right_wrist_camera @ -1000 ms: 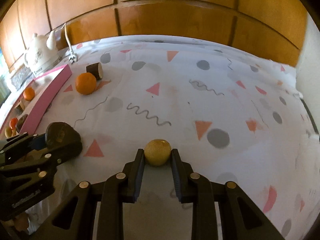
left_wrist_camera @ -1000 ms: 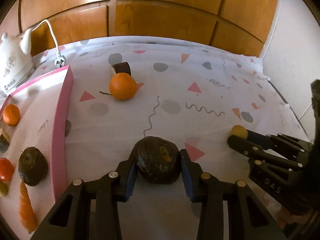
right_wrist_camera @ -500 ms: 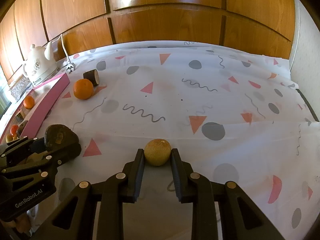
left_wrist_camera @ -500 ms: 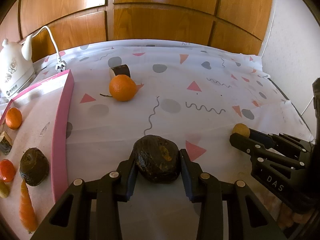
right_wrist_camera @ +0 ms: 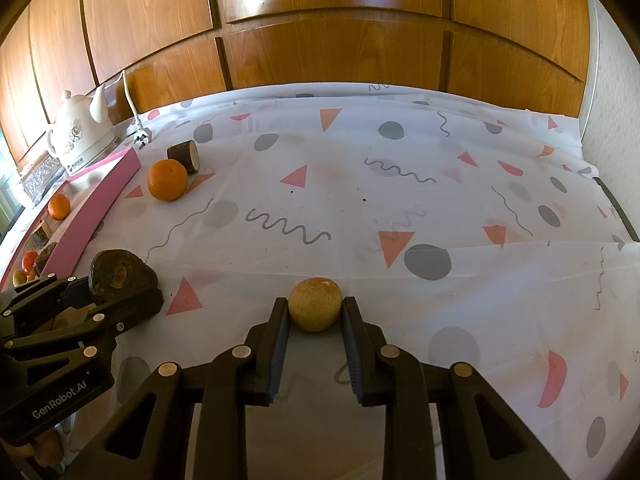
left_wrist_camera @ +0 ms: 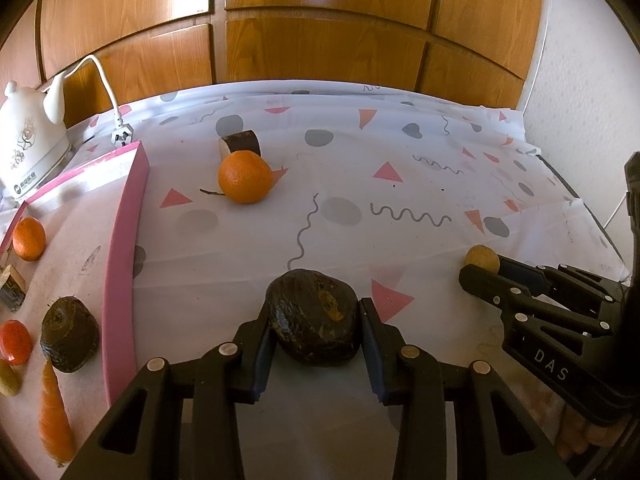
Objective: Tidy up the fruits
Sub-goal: 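Grasp the dark round fruit with the left gripper while the right gripper holds the lime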
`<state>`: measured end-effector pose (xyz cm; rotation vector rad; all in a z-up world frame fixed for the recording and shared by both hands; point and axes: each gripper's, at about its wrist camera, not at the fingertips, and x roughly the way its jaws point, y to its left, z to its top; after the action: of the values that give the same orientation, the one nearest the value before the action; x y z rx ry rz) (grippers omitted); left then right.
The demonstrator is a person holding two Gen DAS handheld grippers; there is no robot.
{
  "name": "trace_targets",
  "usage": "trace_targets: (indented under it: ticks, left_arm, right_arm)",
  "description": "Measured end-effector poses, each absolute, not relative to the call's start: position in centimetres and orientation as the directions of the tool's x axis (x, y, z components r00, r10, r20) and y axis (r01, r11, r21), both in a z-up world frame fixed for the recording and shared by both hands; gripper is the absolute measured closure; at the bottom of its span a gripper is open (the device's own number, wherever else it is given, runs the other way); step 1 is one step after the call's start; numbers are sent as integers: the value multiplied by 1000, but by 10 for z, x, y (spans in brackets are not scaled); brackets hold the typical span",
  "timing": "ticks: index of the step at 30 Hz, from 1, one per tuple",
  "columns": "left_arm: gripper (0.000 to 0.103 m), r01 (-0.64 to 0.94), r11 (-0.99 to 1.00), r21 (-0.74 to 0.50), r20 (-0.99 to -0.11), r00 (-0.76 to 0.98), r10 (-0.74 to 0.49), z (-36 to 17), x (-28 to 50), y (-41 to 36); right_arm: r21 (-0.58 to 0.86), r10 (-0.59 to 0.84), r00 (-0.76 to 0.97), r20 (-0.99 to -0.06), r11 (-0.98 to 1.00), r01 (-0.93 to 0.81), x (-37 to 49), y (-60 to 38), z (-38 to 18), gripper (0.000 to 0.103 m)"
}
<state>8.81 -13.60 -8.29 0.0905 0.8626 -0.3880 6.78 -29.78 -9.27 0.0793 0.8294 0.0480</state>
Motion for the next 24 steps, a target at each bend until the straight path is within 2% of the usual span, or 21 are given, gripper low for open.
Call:
trace_targets:
  ticks: [24]
  left_arm:
    - [65, 407, 910, -80, -772, 552, -315, -71, 76, -137]
  right_arm:
    - [60, 51, 677, -734, 998, -10, 68, -294, -91, 77]
